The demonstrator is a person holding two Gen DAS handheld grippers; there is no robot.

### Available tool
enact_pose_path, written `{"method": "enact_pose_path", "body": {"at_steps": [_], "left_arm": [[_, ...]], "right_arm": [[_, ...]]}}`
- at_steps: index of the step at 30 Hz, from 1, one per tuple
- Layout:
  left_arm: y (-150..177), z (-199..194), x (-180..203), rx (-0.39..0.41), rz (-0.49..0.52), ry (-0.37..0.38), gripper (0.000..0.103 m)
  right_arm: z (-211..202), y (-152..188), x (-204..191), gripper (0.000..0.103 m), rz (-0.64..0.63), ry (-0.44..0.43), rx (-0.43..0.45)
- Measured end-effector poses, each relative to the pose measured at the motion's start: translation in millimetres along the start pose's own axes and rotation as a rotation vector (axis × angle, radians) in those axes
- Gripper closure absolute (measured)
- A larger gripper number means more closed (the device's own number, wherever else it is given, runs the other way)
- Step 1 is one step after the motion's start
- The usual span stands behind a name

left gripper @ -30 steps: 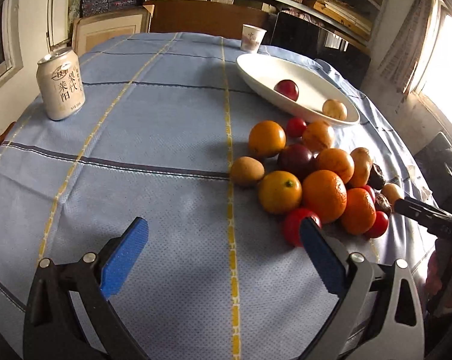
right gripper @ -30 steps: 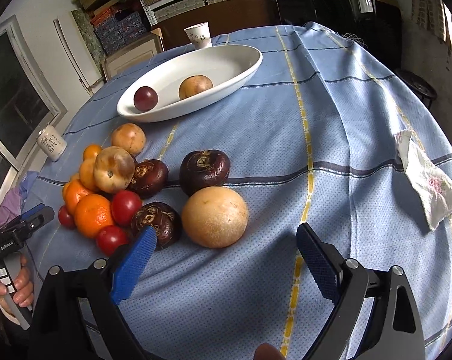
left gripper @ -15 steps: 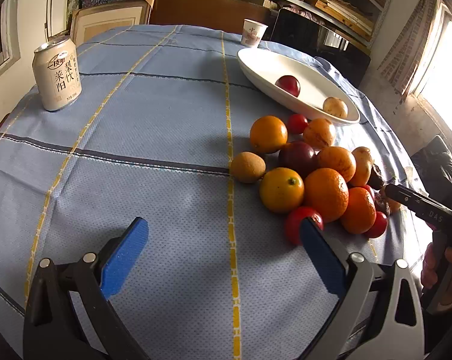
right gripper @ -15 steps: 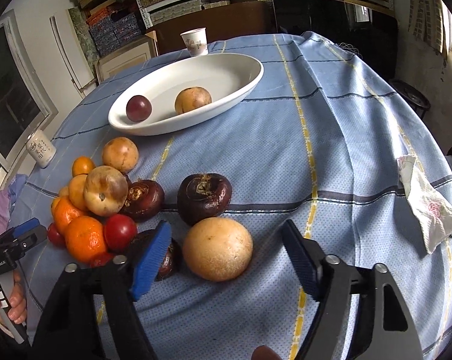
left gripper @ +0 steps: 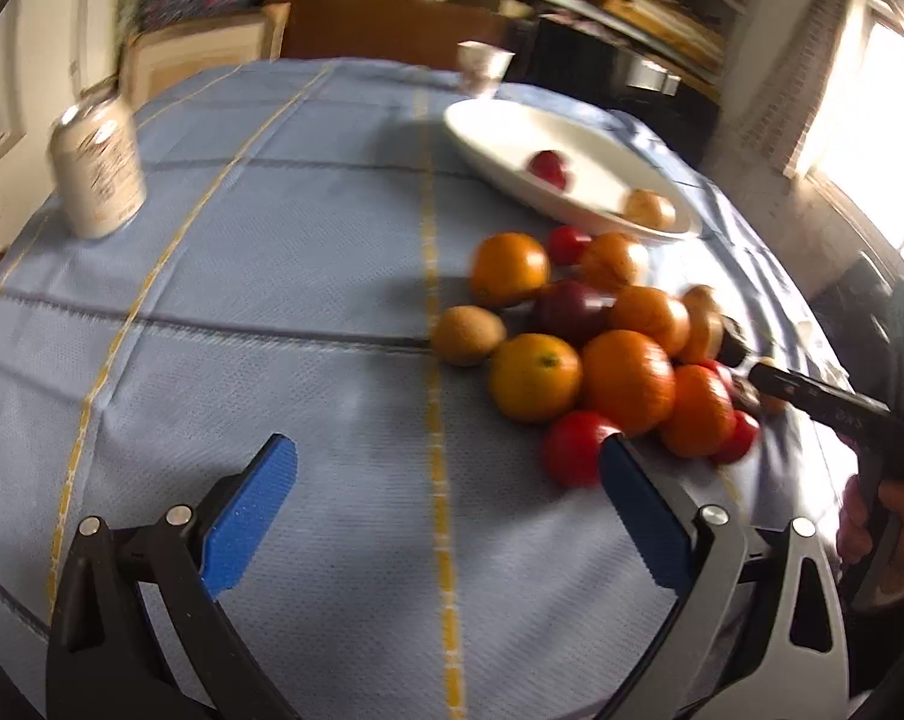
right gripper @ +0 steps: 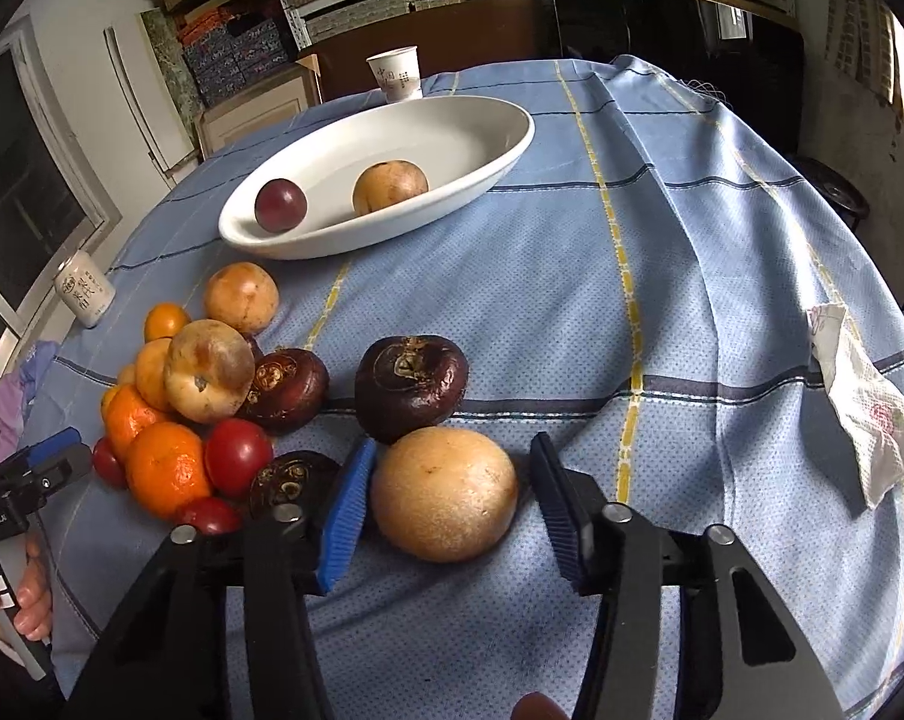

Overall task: Organize fruits
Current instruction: 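Grasp the red tomato with the left tool while the right tool holds the pale fruit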

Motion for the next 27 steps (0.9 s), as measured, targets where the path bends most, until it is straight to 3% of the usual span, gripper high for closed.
{"method": "enact_pose_path", "body": {"at_steps": [6, 8, 9, 11, 12, 21, 25, 27], "left_arm": [[7.8, -5.0, 36.2, 0.003, 0.149, 0.041, 0.006], [8.7, 0.1, 43.5, -0.025, 0.166, 0.057, 0.031], [10.0, 3.3, 44.5, -0.04, 0.163, 0.061, 0.035], [10.9, 13.0, 43.6, -0.085, 0.149, 0.06, 0.054], [12.4, 14.7, 42.2, -0.095, 0.14, 0.065, 0.056], [7.7, 20.0, 40.8, -0.104, 0.099, 0.075, 0.056], [8.3, 22.6, 45.5, -0.119, 0.113, 0.081, 0.067], [8.5, 21.8, 47.0, -0.114, 0.12, 0.074, 0.068]], "right_arm": [[-10.0, 10.7, 7.6, 0.057, 0.05, -0.062, 0.015], [-12.0, 13.4, 8.3, 0.057, 0.059, -0.074, 0.018], [-12.6, 14.1, 8.7, 0.057, 0.062, -0.079, 0.019], [-12.9, 14.7, 8.4, 0.057, 0.062, -0.081, 0.022], [-12.7, 14.5, 8.1, 0.057, 0.062, -0.08, 0.024], [-13.2, 15.0, 8.0, 0.057, 0.064, -0.084, 0.026], [-13.4, 14.6, 8.1, 0.057, 0.061, -0.081, 0.026], [-13.3, 14.3, 8.0, 0.057, 0.06, -0.08, 0.026]]}}
Point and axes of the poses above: each gripper's, at about its wrist camera, not at the fingertips, and z roughly the way its jaws point, x to its right, y to its underside, the point moved 5 cm from there along z, roughly the way its jaws point, and after that the axes turned 9 degrees about -z, right-handed, at the moved point
